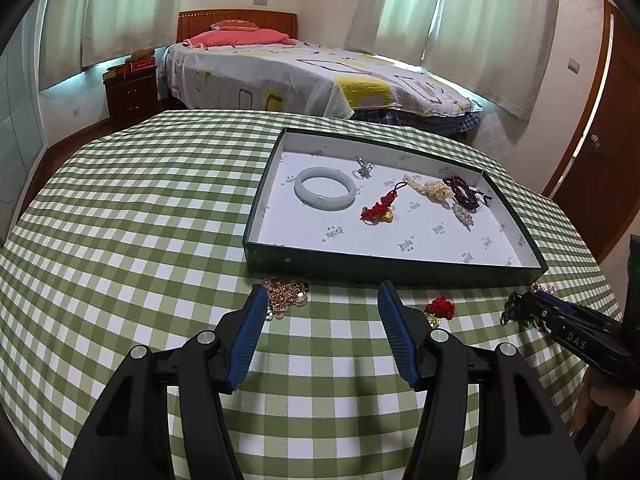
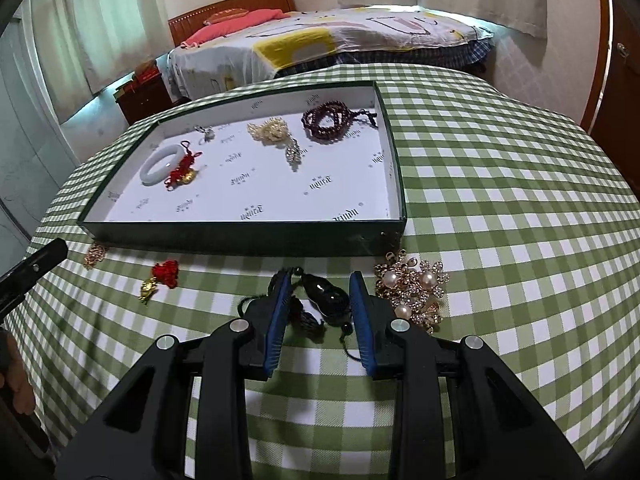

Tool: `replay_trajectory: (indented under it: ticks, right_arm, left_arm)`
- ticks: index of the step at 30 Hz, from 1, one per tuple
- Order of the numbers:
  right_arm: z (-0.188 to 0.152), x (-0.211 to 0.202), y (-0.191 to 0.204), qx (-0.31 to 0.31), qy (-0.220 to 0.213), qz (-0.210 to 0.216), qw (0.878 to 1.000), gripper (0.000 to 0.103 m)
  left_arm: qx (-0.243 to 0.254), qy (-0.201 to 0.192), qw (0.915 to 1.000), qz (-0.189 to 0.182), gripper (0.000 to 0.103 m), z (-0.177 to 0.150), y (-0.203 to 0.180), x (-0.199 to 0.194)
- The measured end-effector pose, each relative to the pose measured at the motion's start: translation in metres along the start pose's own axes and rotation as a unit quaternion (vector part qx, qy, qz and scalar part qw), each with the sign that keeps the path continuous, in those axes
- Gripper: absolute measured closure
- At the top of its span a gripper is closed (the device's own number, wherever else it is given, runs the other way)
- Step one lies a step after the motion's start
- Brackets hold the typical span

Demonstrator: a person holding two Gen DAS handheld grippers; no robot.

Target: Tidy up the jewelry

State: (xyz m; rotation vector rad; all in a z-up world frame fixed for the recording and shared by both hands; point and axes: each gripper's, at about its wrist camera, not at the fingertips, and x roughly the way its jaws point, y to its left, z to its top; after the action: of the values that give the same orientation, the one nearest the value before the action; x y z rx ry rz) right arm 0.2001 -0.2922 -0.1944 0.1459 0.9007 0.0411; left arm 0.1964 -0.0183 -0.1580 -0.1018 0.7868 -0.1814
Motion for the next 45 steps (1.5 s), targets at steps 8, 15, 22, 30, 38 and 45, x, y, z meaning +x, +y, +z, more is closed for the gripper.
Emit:
replay_trajectory:
  ticks: [8,15,22,30,38,45]
  right_arm:
    - [-0.002,0.003,0.008,-0.014,0.01,0.004,1.0,0.076]
    - [-0.001,0.005,0.012,-0.017,0.015,0.009,1.0,0.08]
    - [-0.001,0.005,0.014,-0.025,0.01,0.009,1.0,0.085]
    - [0.0,0.003,0.014,-0.02,0.004,0.013,1.0,0.086]
    - [0.001,0.006,0.015,-0.017,0.004,0.019,1.0,0.086]
    - [0.001,0.007,0.014,-0.013,0.003,0.022,1.0,0.086]
  left_arm:
    - [-0.005,0.007,1.0,0.002,0.047,-0.002,0.003,0.005]
    - [-0.005,0.009,0.9999,0.004,0.047,-0.003,0.004,0.005]
    - [-0.003,0.018,0.9998,0.011,0.047,-0.006,0.006,0.011]
    - [-0.012,0.027,0.9989,0.036,0.047,-0.001,0.023,0.026]
    - [-0.004,0.047,0.9985,0.029,0.048,0.001,0.027,0.048]
    - [0.009,0.049,0.9987,0.013,0.083,0.002,0.024,0.049]
